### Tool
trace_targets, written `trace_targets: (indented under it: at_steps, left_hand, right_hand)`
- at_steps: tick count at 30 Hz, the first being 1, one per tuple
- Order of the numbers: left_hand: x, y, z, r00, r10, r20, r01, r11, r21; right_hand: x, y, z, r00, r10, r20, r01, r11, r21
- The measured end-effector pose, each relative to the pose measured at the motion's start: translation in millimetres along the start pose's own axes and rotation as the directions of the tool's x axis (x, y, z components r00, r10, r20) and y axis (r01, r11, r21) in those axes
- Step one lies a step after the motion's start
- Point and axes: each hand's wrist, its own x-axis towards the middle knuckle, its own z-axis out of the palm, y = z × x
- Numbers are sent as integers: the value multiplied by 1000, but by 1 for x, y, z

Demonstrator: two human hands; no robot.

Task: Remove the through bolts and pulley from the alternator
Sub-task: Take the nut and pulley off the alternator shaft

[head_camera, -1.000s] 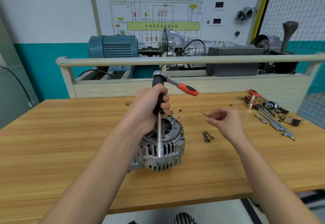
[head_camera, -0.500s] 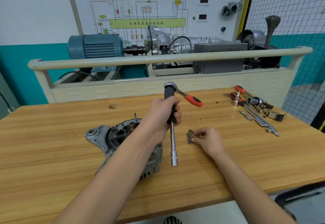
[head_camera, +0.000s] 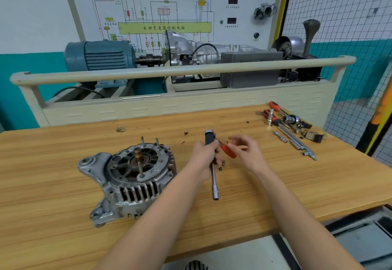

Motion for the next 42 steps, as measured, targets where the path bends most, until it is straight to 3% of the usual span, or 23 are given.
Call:
trace_targets:
  at_steps: [3,6,9,12,15,24,26,28,30,31,33,34,37,39,42]
  left_hand:
    - [15,-15,1,999,-43,16,44,994,-101]
    - [29,-25,3,999,-24,-24,22,997,-80]
    - [46,-35,-3,979,96,-181,-38,953,302]
    - [51,-43,-12,946,199,-257,29,735,677]
    - [54,-52,-21,909,328,-259,48,534,844]
    - [50,-59,-28,877,455,-154,27,274,961]
    - [39,-58,-24,866,491,-93,-31,238,971]
    - [18,-54,-17,854,520,4,-170,272,947]
    - [-11,-45,-12,810,574,122,-369,338,866]
    - [-28,-39,-12,769,615,174,-468,356,809]
    - [-62,-23,-19,676,700,229,-617,368,696]
    - [-78,-13,-26,635,739,224,-665,374,647]
    - [-116,16,-57,504,850,155,-756,347,556]
    - [-129,31,-87,403,912,77,-759,286,584]
    - [-128,42,-137,359,929,-89,-664,321,676]
  right_hand:
    - [6,19,12,993,9,121,6,992,-123]
    - [11,34,22,999,41,9,-39,976,-213]
    - [14,40,29,998,40,-54,-53,964,-260]
    - [17,40,36,995,32,-93,-64,929,-365]
    - [18,41,42,988,51,-148,-114,881,-459]
    - [17,38,47,991,110,-82,-136,852,-506]
    - [13,32,45,989,133,-71,-151,854,-497]
    - [6,15,44,987,127,-96,-157,875,-458]
    - [-2,-11,45,992,57,-116,-91,948,-305]
    - [-7,-28,46,993,34,-115,-50,988,-147]
    - [-16,-66,47,997,6,-81,10,982,190]
    - [-21,-85,48,998,-21,-58,36,961,276]
    - [-35,-127,55,988,-140,64,113,942,315]
    - [-44,-144,66,966,-204,159,145,936,322]
    - [-54,-154,82,946,-205,252,126,947,297]
